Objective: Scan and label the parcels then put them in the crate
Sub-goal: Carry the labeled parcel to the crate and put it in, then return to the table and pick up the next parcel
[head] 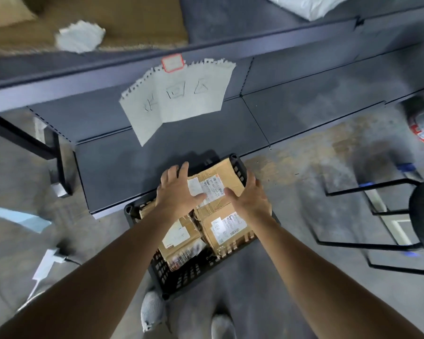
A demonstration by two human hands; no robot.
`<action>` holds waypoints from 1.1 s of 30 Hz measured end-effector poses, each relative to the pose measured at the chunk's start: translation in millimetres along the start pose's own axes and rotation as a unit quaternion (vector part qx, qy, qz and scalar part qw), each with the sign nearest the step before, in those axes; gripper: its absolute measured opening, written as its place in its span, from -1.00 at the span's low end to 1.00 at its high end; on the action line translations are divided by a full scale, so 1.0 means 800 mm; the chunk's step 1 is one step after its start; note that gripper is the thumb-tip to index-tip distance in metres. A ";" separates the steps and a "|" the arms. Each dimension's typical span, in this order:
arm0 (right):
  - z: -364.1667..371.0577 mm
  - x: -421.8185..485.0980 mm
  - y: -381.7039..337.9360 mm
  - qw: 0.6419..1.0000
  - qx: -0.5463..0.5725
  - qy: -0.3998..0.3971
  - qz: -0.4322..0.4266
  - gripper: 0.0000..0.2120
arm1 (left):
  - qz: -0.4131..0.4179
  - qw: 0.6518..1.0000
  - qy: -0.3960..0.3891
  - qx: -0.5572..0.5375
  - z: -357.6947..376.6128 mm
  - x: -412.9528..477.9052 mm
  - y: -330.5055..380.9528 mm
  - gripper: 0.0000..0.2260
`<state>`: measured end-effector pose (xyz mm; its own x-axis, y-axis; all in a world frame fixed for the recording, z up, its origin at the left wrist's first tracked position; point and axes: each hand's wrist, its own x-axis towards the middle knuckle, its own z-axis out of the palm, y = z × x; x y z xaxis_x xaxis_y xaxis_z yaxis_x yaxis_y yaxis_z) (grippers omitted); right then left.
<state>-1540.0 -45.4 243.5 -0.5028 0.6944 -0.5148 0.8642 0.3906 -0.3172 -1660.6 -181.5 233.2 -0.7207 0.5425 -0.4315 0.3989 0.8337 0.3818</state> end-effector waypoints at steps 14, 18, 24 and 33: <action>-0.213 -0.262 -0.070 0.987 -0.036 0.027 -0.151 -0.21 | -0.106 0.988 0.107 -0.039 -0.223 -0.323 0.056 -0.08; -0.220 -0.326 -0.113 0.978 -0.045 0.016 -0.201 -0.21 | -0.132 0.980 0.136 -0.056 -0.264 -0.397 0.028 -0.09; -0.193 -0.439 -0.219 0.954 -0.030 -0.005 -0.299 -0.26 | -0.158 0.959 0.174 -0.160 -0.333 -0.486 -0.053 -0.10; -0.076 -0.633 -0.415 0.923 -0.009 -0.006 -0.385 -0.31 | -0.132 0.935 0.277 -0.177 -0.460 -0.654 -0.270 -0.23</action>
<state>-1571.5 -489.9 658.3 -0.9681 0.1994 -0.1515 0.2505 0.7756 -0.5794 -1578.2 -683.6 677.0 -0.9900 0.1034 -0.0963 0.0233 0.7913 0.6110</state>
